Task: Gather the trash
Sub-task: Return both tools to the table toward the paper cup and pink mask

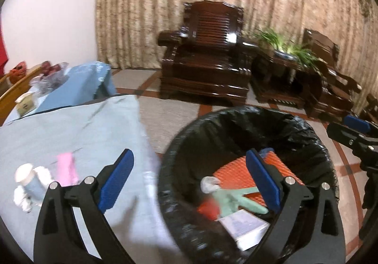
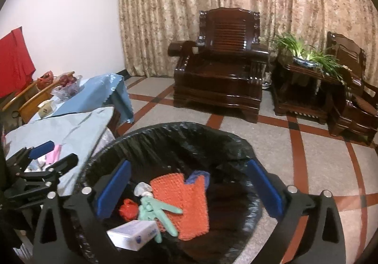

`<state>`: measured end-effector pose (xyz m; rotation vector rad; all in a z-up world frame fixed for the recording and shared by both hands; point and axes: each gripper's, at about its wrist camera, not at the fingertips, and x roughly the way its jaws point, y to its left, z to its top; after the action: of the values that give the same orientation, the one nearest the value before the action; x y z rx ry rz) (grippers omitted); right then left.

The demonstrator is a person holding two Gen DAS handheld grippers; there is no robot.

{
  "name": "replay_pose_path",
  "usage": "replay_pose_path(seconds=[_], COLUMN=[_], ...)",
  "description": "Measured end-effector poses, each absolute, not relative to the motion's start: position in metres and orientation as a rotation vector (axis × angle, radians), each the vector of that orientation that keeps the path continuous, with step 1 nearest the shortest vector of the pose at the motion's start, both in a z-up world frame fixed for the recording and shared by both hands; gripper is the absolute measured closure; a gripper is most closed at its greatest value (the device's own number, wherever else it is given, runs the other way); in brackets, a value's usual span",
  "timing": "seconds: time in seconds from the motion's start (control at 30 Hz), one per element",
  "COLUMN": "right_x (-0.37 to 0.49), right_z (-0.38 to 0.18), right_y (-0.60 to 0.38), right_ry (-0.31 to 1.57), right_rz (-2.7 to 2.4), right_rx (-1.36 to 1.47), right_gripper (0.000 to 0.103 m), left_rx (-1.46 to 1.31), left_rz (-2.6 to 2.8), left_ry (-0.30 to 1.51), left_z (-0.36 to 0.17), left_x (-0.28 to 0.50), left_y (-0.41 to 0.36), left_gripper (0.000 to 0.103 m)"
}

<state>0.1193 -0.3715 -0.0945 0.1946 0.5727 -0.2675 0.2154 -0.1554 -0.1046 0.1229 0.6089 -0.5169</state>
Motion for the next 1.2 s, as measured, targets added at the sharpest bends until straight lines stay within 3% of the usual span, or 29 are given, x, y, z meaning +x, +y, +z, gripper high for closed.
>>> replay_pose_path(seconds=[0.7,1.2], right_x=[0.211,0.283], right_z=[-0.094,-0.12], right_y=[-0.201,-0.148], right_ry=[0.583,0.622], right_rz=[0.073,0.135], right_rx=[0.111,0.077], right_gripper=[0.006,0.006], left_rx=[0.094,0.07], left_rz=[-0.106,-0.053], left_ry=[0.565,0.615], left_z=[-0.096,-0.135], left_x=[0.212,0.281], left_y=[0.038,0.065], left_gripper=[0.01,0.01])
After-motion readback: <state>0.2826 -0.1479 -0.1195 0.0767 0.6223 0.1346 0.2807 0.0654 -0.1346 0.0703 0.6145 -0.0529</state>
